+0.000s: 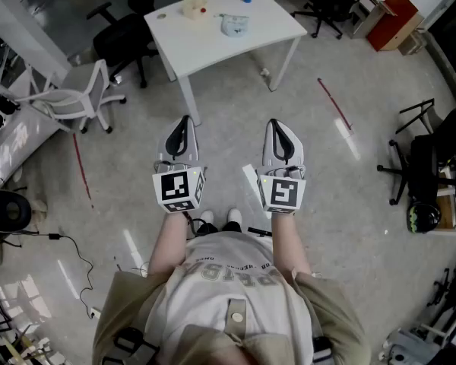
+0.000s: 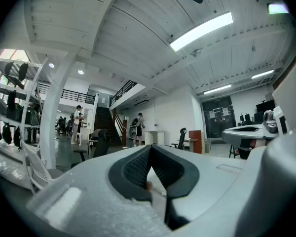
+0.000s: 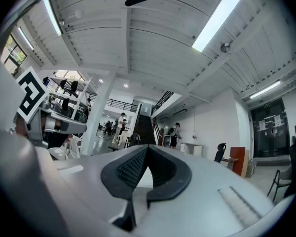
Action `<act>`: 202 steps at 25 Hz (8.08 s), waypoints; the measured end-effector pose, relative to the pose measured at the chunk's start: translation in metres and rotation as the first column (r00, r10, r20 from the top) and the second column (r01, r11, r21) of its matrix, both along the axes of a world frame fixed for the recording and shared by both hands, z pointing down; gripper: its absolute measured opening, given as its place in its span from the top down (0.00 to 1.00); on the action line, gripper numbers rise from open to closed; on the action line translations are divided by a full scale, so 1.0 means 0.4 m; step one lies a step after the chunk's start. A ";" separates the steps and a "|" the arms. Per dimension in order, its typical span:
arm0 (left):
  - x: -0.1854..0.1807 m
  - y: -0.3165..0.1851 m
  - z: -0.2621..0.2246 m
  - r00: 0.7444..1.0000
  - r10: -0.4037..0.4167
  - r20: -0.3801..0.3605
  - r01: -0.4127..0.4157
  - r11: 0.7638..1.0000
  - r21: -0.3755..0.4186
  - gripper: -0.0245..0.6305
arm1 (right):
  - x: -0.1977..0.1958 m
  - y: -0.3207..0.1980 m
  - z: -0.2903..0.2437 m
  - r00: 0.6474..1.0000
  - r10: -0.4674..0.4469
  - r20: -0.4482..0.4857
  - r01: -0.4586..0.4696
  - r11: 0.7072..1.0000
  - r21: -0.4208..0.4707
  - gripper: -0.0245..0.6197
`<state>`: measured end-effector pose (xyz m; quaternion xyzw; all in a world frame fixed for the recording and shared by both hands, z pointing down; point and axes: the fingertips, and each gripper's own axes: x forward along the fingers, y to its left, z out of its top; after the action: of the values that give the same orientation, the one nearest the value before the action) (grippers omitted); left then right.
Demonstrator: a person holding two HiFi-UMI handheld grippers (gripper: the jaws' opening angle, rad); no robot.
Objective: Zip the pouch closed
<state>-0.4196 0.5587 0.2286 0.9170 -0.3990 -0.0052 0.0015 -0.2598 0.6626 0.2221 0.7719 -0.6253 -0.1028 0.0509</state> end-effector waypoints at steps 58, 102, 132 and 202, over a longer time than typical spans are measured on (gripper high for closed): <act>0.359 -0.415 0.123 0.989 0.060 0.133 -0.050 0.996 -0.075 0.62 | 0.365 -0.369 0.108 0.970 -0.055 0.238 0.055 0.998 0.008 0.59; 0.792 -1.022 0.201 0.971 -0.163 0.176 0.189 0.972 -0.142 0.62 | 0.940 -1.080 0.187 0.924 -0.229 0.306 0.257 0.965 -0.052 0.59; 0.908 -1.418 0.342 0.972 -0.093 0.214 0.147 0.957 -0.251 0.62 | 1.078 -1.447 0.293 0.926 -0.132 0.353 0.186 0.975 -0.122 0.59; 1.102 -1.742 0.938 0.841 0.242 0.484 0.094 0.815 -0.571 0.65 | 1.058 -1.959 0.754 0.663 -0.654 0.364 0.727 0.448 -0.521 0.59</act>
<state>0.0212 -0.1383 0.6039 0.8524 -0.3281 0.3716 0.1663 0.1632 -0.1209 0.5238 0.3898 -0.8818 0.1426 0.2242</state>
